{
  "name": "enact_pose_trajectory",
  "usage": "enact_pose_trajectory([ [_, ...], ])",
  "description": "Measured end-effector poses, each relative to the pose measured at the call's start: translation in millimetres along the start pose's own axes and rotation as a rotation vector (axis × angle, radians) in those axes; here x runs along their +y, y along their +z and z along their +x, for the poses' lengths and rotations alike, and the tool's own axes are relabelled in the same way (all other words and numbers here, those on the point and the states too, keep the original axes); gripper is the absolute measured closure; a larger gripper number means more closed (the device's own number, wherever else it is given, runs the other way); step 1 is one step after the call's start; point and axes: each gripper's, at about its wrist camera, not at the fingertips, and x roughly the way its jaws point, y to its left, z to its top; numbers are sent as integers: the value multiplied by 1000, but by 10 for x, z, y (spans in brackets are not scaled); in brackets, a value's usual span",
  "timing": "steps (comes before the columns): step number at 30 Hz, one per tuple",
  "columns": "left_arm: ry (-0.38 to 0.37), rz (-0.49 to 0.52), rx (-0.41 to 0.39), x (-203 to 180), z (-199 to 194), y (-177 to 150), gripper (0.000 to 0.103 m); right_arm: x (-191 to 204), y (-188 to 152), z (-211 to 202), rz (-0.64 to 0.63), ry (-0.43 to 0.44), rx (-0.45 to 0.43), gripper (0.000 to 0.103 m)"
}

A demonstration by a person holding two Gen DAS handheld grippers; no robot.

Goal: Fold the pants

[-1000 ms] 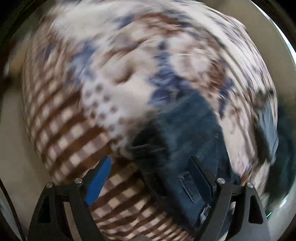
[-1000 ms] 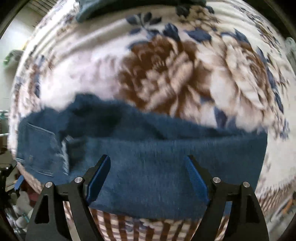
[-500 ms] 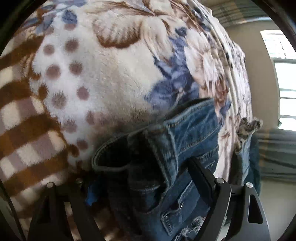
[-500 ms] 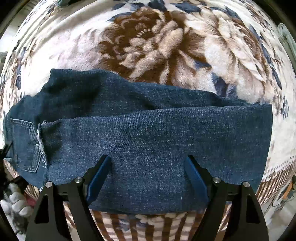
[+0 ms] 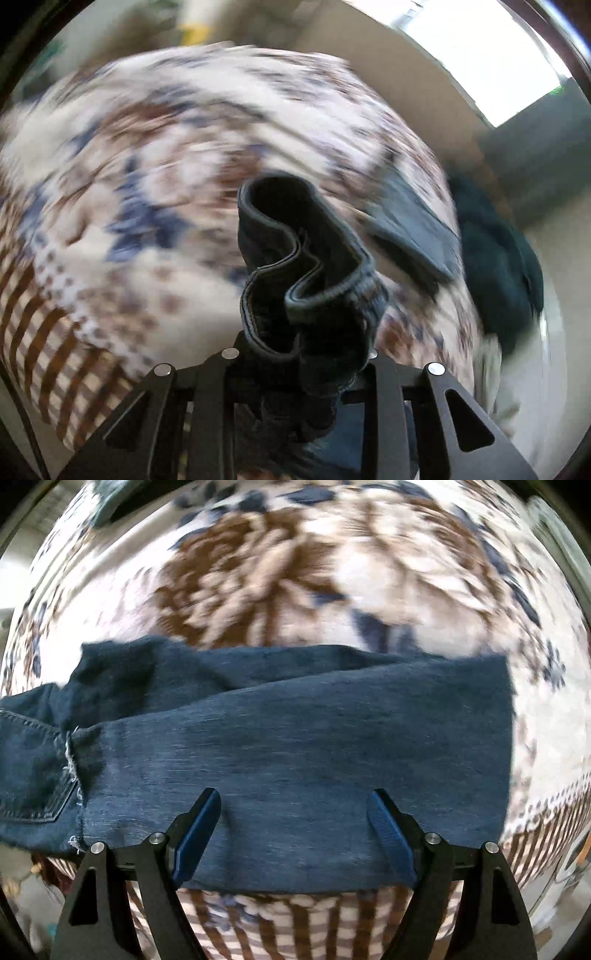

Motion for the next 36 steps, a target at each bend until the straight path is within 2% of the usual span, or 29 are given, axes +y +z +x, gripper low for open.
enact_pose_trajectory([
  [2,-39,108,55,-468,19,-196,80,-251,-26,-72,36,9,-5,19],
  [4,-46,189,124,-822,146,-401,80,-529,-63,-155,74,9,-13,19],
  [7,-26,308,246,-1289,513,-848,80,-930,-123,-258,119,-1,-20,19],
  [9,50,401,313,-1516,845,-1173,81,-1248,-179,-318,153,-16,-25,19],
  [14,198,478,450,-1516,1489,-1677,81,-1876,-282,-371,211,-20,-18,19],
  [19,231,528,465,-1559,1539,-1763,80,-2307,-280,-470,222,-2,-27,19],
  [22,248,530,478,-1603,1494,-1760,76,-2425,-257,-515,218,18,-30,19],
  [24,248,541,513,-1683,1412,-1722,58,-2495,-153,-557,212,49,-27,19],
  [25,238,536,521,-1731,1405,-1715,51,-2448,-18,-611,206,63,-25,19],
  [27,182,493,521,-1746,1207,-1626,22,-2389,-5,-676,192,103,-32,19],
  [29,144,441,520,-1693,1002,-1546,9,-2310,34,-759,178,162,-44,19],
  [31,138,386,502,-1592,813,-1451,8,-2284,91,-843,175,250,-58,19],
  [32,153,352,467,-1468,658,-1368,8,-2231,131,-880,171,293,-59,19],
  [34,204,318,420,-1297,524,-1252,8,-2149,212,-924,148,388,-54,18],
  [36,266,282,380,-1040,423,-1134,8,-1922,138,-924,108,440,-49,17],
])
